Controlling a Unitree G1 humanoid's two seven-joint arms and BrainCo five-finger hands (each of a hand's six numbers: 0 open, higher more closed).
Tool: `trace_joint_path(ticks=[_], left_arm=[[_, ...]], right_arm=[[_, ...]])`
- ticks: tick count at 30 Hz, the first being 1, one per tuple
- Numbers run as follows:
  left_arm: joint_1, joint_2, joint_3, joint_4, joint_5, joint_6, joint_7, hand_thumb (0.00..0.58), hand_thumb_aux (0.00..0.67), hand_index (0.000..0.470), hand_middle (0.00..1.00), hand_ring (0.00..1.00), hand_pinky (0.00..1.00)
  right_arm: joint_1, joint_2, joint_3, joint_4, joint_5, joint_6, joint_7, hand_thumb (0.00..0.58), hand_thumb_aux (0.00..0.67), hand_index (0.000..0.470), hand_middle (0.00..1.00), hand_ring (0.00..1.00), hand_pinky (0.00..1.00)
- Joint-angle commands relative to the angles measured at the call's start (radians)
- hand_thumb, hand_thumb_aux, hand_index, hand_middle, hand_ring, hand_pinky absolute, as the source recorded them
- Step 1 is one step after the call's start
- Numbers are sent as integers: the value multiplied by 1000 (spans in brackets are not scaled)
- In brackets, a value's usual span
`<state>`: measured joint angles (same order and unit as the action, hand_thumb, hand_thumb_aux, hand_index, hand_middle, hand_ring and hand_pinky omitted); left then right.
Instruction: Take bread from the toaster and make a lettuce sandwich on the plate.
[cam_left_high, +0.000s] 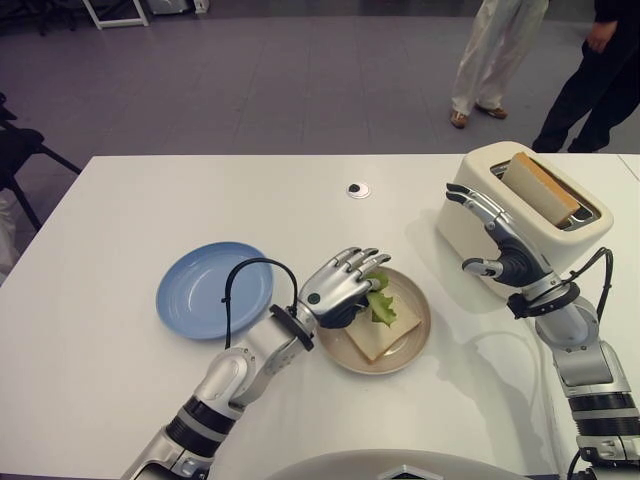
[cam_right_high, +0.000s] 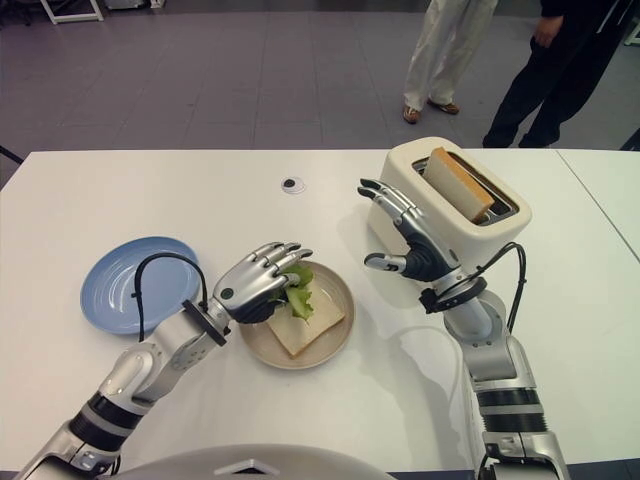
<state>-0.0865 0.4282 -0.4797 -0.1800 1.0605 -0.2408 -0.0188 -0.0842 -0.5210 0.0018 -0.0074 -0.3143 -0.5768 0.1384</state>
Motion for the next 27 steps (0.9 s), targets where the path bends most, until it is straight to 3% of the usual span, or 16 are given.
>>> trace_joint_path(ticks=[1, 7, 8, 9, 10, 11, 12, 20, 27], left_arm=[[-3, 1, -24, 35, 23, -3, 6, 580, 670, 470, 0, 0, 0], [4, 13, -28, 50, 26, -4, 9, 580, 670, 470, 0, 0, 0], [6, 14, -29, 48, 26, -5, 9, 578, 631, 442, 0, 0, 0], [8, 15, -30, 47, 26, -6, 8, 554, 528, 370, 0, 0, 0], [10, 16, -31, 46, 26, -7, 8, 452, 355, 249, 0, 0, 0], [13, 19, -30, 42, 26, -8, 7, 136, 84, 59, 0, 0, 0], [15, 23, -28, 38, 27, -8, 7, 0, 0, 0, 0, 0, 0], [42, 72, 5, -14, 34, 0, 0, 0, 0, 0, 0, 0, 0], [176, 116, 134, -167, -74, 5, 21, 0, 0, 0, 0, 0, 0]], right_arm=[[3, 4, 11, 0, 9, -2, 17, 0, 0, 0, 0, 0, 0], [0, 6, 19, 2, 9, -11, 28, 0, 0, 0, 0, 0, 0], [0, 7, 19, 2, 9, -12, 30, 0, 0, 0, 0, 0, 0], [1, 7, 20, 2, 8, -14, 32, 0, 0, 0, 0, 0, 0], [1, 7, 21, 2, 8, -16, 34, 0, 0, 0, 0, 0, 0], [2, 7, 22, 2, 6, -17, 35, 0, 0, 0, 0, 0, 0], [2, 7, 24, 2, 4, -18, 36, 0, 0, 0, 0, 0, 0], [-3, 1, 33, 11, -1, -33, 39, 0, 0, 0, 0, 0, 0], [-31, -51, -44, -11, -34, -32, 10, 0, 0, 0, 0, 0, 0]])
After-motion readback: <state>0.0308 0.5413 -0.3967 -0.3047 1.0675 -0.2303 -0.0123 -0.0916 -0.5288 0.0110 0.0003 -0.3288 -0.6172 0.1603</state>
